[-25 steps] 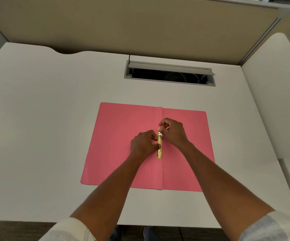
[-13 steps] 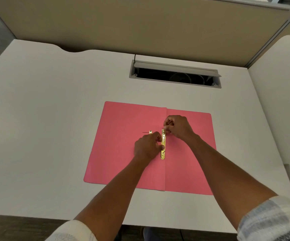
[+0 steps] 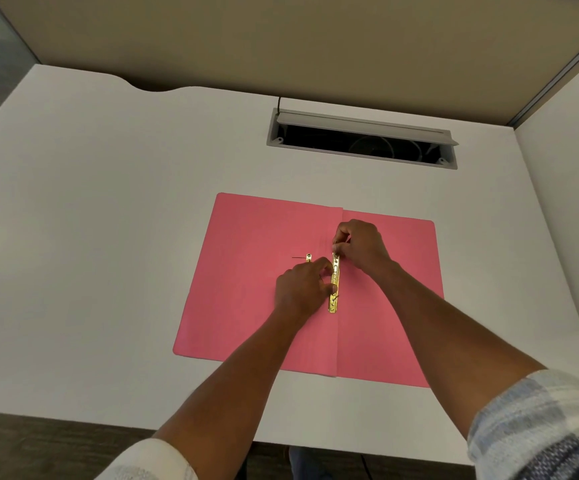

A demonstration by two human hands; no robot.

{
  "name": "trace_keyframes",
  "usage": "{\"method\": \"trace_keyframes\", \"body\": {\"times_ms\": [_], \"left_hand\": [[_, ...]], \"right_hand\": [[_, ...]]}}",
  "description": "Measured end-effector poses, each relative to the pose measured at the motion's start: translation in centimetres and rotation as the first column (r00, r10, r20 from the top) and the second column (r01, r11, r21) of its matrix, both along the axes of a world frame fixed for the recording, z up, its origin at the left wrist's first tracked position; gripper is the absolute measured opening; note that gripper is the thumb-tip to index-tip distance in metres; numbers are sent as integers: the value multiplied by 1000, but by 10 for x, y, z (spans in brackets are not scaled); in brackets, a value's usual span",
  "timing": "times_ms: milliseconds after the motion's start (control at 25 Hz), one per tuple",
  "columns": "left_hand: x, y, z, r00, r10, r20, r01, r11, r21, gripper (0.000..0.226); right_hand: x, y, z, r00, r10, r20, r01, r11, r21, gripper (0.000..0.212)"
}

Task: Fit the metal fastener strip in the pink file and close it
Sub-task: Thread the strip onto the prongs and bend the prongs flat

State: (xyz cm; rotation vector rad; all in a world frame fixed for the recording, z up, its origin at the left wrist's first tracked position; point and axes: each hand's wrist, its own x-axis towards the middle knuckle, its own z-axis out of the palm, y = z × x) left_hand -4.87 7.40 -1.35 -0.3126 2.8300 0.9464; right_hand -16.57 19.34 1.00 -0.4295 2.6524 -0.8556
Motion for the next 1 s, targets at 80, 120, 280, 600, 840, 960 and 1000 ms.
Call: {"method": "trace_keyframes", "body": {"times_ms": [80, 120, 280, 600, 840, 960, 1000], "left_hand": [[0, 0, 0, 1000, -24, 1, 24, 1000, -17, 38], [0, 0, 0, 999, -39, -2, 39, 999, -32, 43], [-3, -2, 2, 991, -132, -5, 130, 984, -124, 53], [-10, -3, 2, 986, -157, 53, 162, 980, -115, 49], [-11, -3, 3, 991, -110, 81, 115, 991, -66, 50], [-12, -2, 3, 991, -99, 91, 105, 992, -68, 51], [-12, -3, 3, 991, -99, 94, 105, 992, -68, 51]], "right_hand": [[0, 3, -2, 1000, -6, -15, 6, 1000, -1, 13], [0, 4, -3, 1000, -7, -20, 7, 1000, -1, 11], [1, 6, -5, 999, -24, -28, 24, 1000, -14, 10], [3, 9, -8, 998, -49, -39, 47, 998, -50, 8], [5, 12, -10, 995, -95, -42, 93, 995, -47, 12], [8, 20, -14, 983, -183, 3, 183, 979, -89, 9], [9, 21, -14, 978, -206, 22, 207, 973, -103, 9]]}}
